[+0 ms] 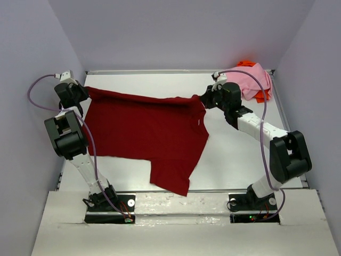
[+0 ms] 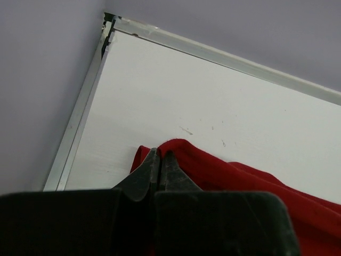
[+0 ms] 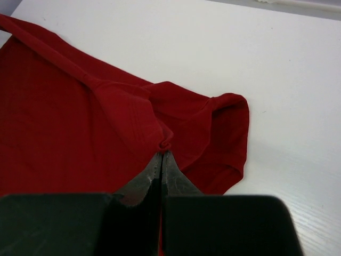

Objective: Fold and stack the t-shirts
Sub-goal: Fold the tshirt

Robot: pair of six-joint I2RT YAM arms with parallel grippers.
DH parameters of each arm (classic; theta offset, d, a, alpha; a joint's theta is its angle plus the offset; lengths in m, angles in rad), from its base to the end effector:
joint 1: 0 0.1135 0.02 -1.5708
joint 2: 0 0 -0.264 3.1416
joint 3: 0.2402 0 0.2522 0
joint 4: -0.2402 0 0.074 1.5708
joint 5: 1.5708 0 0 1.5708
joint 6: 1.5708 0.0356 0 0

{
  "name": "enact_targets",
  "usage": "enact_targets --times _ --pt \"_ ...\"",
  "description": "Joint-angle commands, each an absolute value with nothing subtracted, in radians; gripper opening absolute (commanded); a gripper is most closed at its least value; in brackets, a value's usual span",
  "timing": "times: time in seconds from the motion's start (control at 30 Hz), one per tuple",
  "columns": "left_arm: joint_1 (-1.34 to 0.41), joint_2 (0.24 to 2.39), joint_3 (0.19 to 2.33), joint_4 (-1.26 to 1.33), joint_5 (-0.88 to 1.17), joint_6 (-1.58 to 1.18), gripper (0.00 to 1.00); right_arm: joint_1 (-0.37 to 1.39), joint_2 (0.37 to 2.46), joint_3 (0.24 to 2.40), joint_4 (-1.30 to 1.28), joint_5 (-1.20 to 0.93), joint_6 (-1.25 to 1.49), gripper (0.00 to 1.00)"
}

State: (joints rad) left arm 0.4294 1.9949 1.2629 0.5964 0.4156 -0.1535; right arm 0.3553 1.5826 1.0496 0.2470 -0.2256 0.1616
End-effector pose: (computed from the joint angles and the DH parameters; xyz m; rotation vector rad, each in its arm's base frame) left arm 0.4211 0.1770 0.2206 -0.1854 1.6868 -0.1482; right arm 0.3431 0.1358 0.2740 -0.3406 1.8569 0.5658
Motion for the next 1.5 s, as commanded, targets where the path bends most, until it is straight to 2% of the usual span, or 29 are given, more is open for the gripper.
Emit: enact_targets --times 0.0,0.63,1.47 --pt "0.439 1.931 1.244 0.666 0.439 -0.135 0.00 0.364 1.536 1.026 0.298 -0.236 0.187 0.00" --pt "0.439 1.862 1.167 0.635 0.405 -0.121 0.00 0.373 1.500 0.936 0.281 -0.235 0.224 0.00" --pt "0.460 1.789 1.075 0.598 0.281 0.044 0.00 0.373 1.479 0.867 0.276 -0.235 0.245 0.00"
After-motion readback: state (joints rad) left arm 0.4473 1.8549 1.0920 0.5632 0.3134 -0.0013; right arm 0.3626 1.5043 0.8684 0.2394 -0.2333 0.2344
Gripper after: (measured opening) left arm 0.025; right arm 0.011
